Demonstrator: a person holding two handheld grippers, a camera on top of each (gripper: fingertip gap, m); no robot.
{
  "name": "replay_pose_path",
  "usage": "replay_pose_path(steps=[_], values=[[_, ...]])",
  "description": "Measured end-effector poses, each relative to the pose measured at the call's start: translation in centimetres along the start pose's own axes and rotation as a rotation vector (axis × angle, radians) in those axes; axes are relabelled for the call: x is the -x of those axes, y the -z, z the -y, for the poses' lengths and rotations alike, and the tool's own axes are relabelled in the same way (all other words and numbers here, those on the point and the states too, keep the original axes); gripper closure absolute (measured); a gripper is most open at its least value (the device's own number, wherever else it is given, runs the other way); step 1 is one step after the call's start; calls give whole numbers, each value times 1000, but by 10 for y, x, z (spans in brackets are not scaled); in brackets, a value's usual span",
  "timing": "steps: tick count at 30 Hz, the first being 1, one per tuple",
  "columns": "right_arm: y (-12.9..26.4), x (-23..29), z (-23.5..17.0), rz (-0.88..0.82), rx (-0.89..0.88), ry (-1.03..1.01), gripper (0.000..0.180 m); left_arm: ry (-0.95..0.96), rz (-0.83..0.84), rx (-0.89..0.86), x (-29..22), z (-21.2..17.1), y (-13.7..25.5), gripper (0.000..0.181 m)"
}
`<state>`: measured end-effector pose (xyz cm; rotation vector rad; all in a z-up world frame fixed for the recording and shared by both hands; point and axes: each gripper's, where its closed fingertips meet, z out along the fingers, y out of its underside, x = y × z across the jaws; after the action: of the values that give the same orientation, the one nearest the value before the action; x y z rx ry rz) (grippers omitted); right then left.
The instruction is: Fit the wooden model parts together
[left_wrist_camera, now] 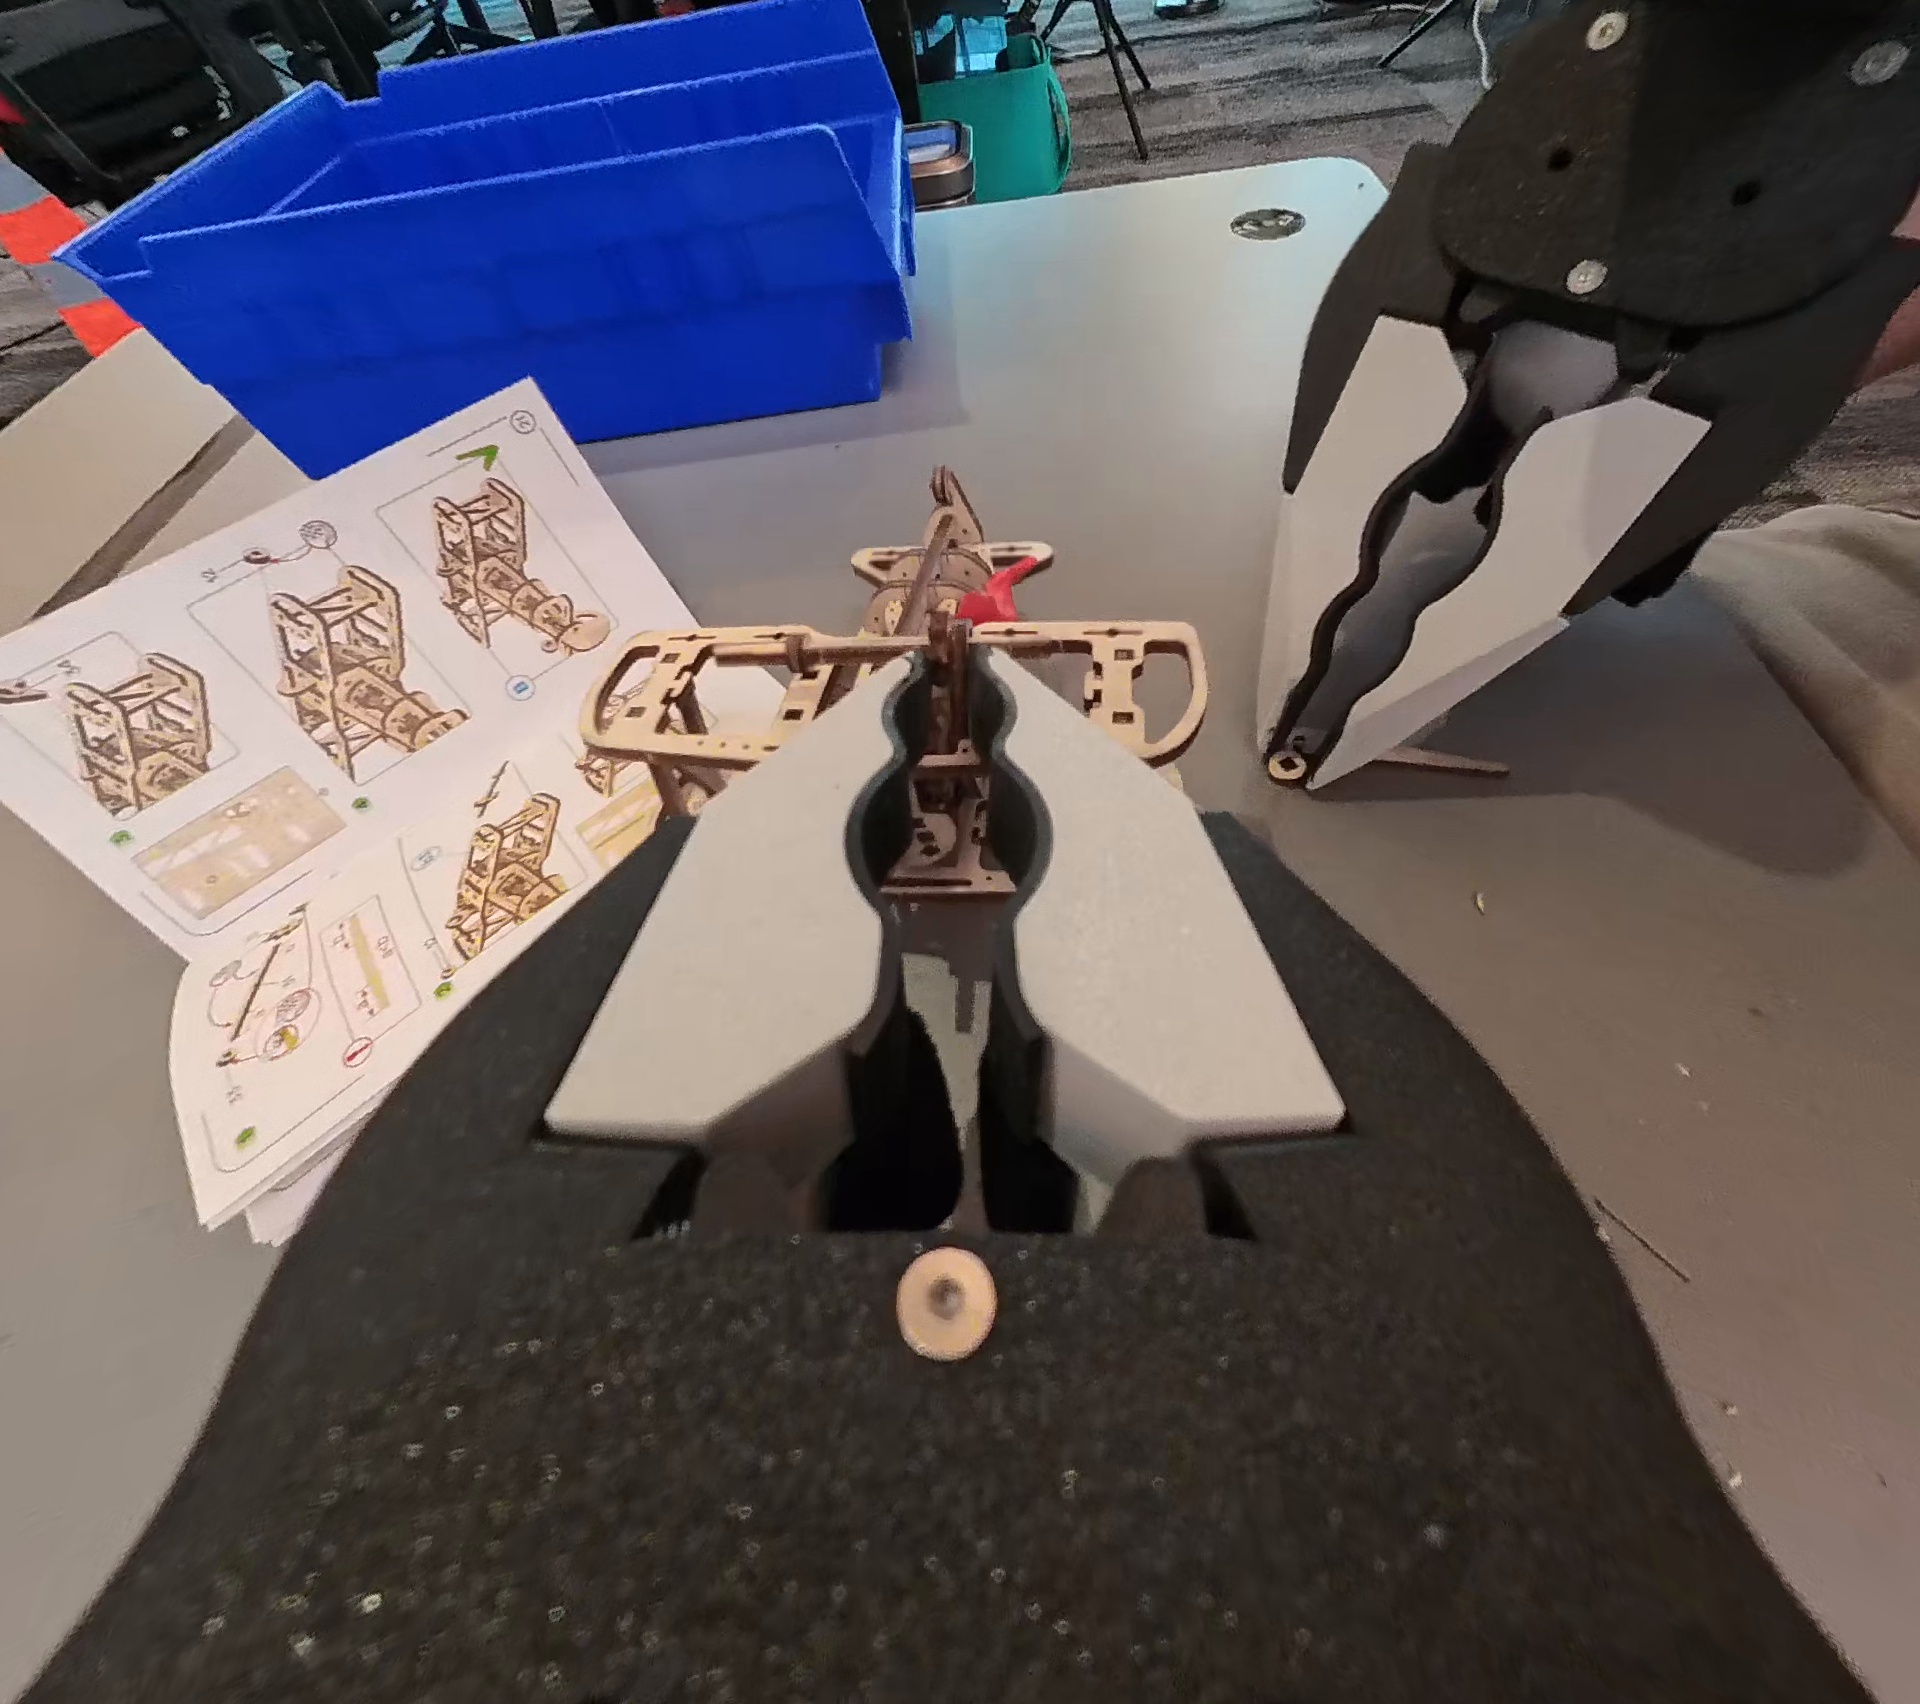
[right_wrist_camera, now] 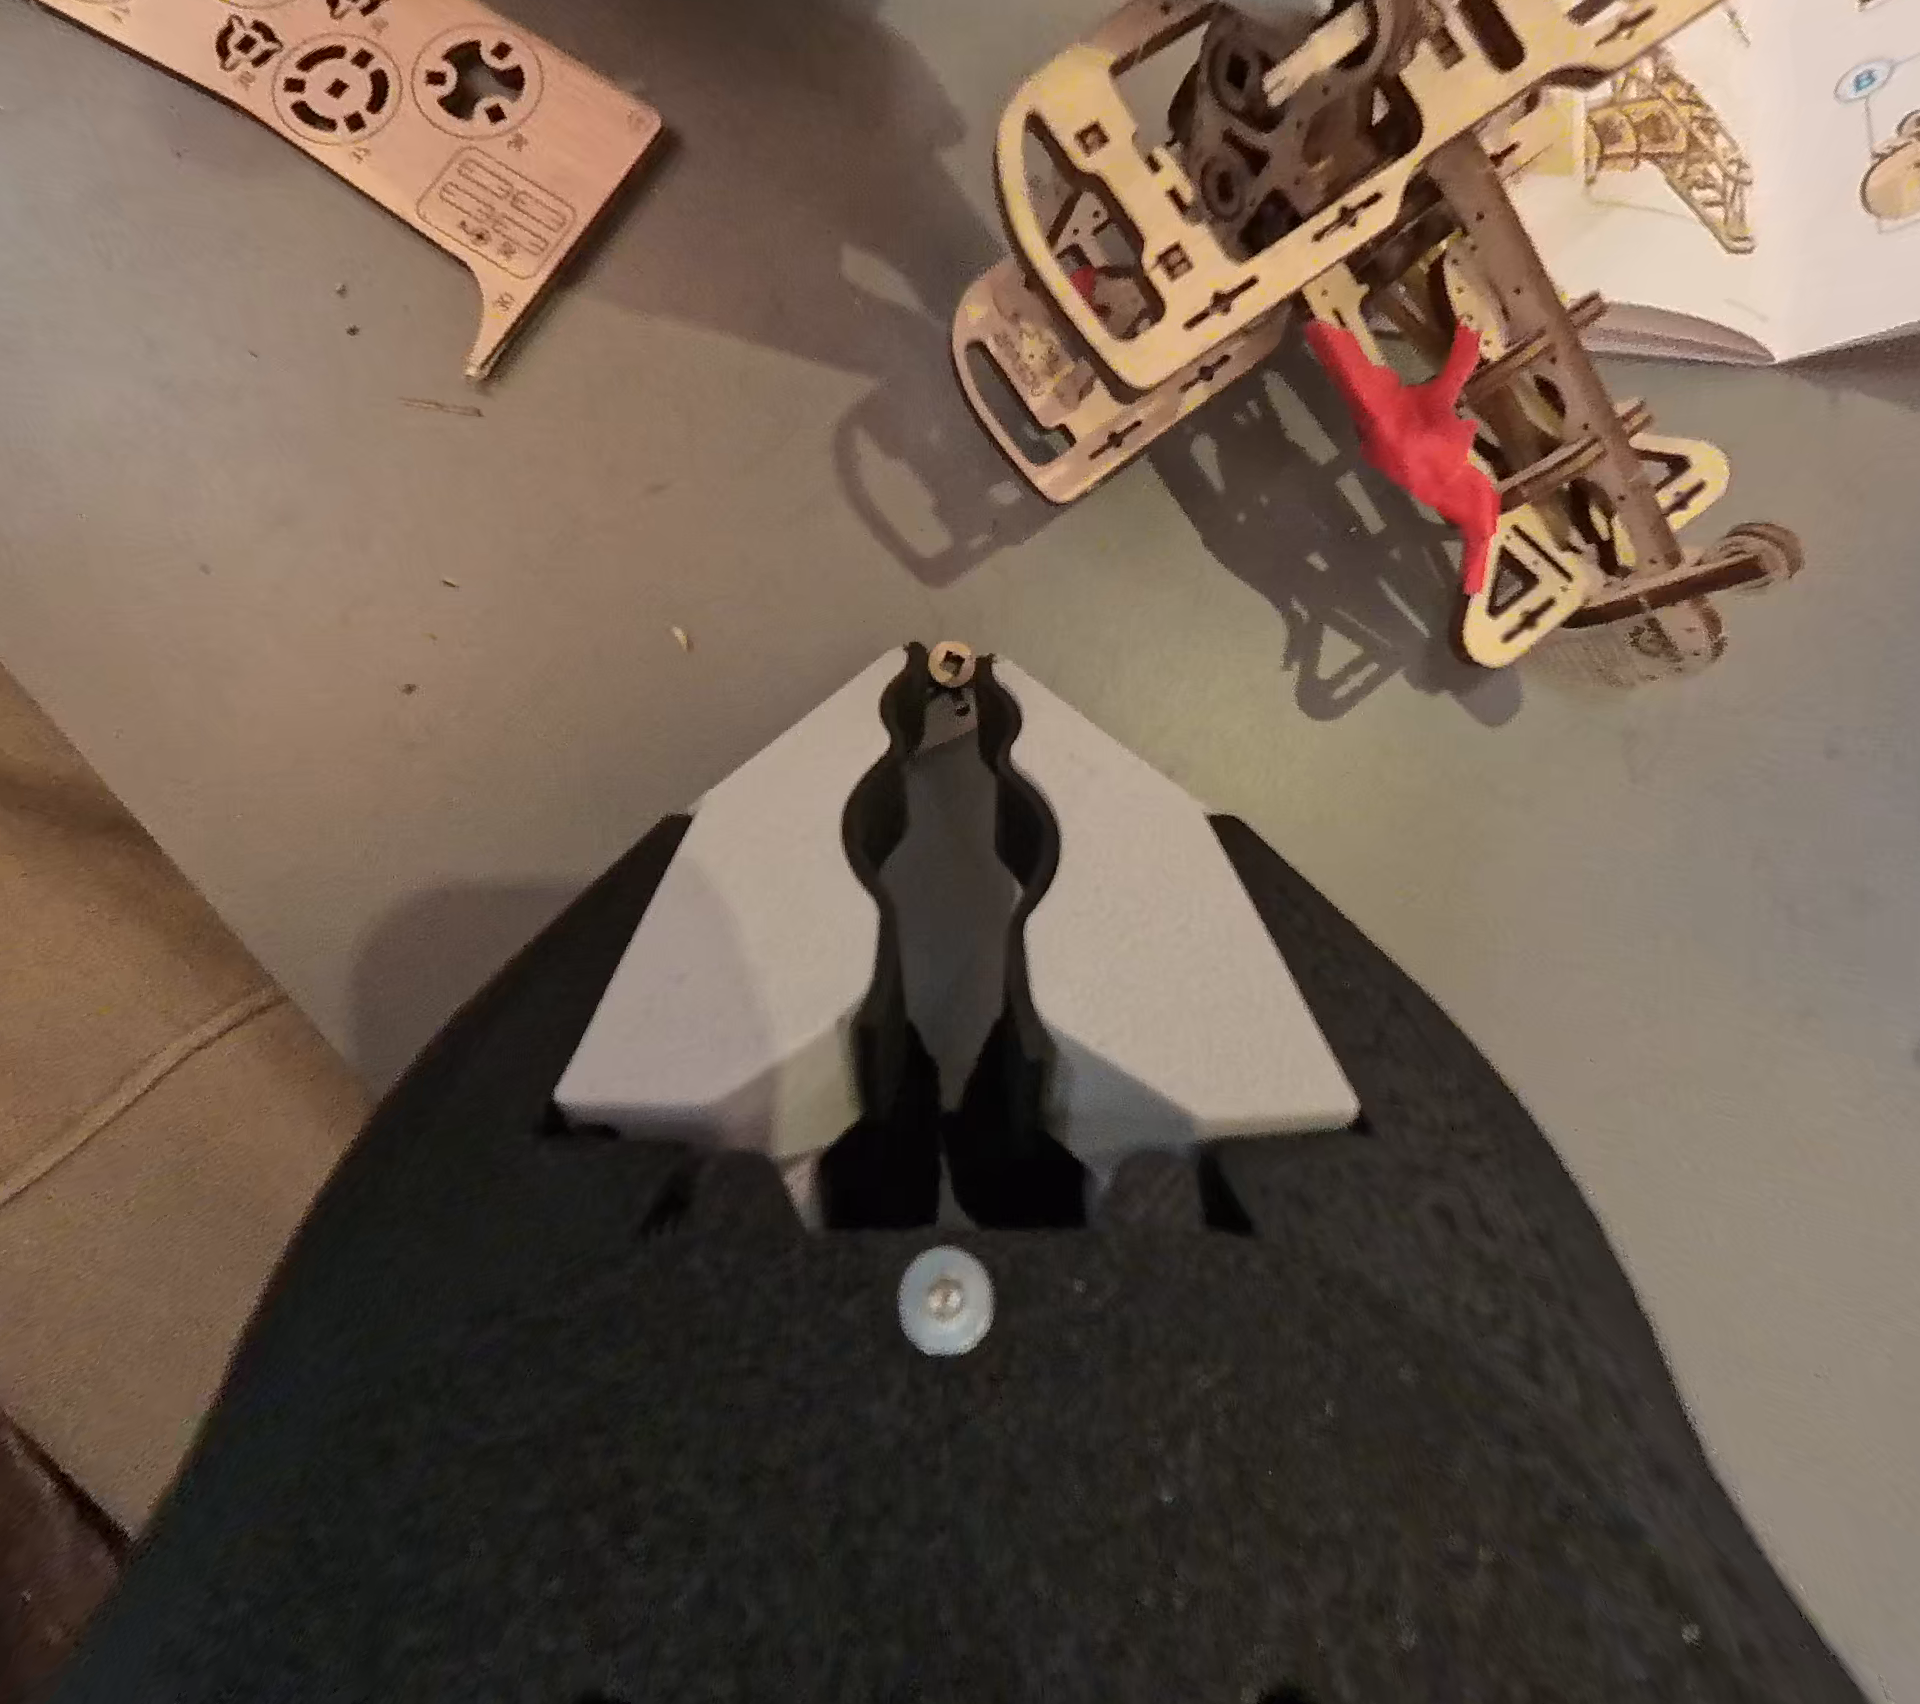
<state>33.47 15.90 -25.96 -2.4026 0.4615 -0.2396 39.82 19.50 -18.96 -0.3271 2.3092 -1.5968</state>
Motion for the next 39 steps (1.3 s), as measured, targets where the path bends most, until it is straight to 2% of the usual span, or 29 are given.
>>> replay_pose_path(steps=[1,6,8,10,14,18,22,28,39], values=[[0,1,0,2,-7,-7,172,0,-2,5,-1,-1,-1,177],[0,2,0,32,-17,4,173,0,-16,35,-6,-8,-7,177],[5,2,5,1,-38,96,173,-7,-18,43,-7,-9,-8,177],[20,7,25,-35,-144,236,173,-3,-30,53,-9,-11,-8,177],[52,-20,71,-367,-278,584,173,4,-52,64,-13,-13,-9,177],[38,-28,80,-470,-259,833,173,32,-64,58,-14,-11,-10,177],[27,-30,77,-496,-218,948,173,127,-94,32,-14,-7,-9,177],[25,-29,73,-448,-173,956,173,232,-147,8,-15,-3,-6,177],[20,-26,66,-407,14,1291,174,217,-156,43,-20,-7,-9,176]])
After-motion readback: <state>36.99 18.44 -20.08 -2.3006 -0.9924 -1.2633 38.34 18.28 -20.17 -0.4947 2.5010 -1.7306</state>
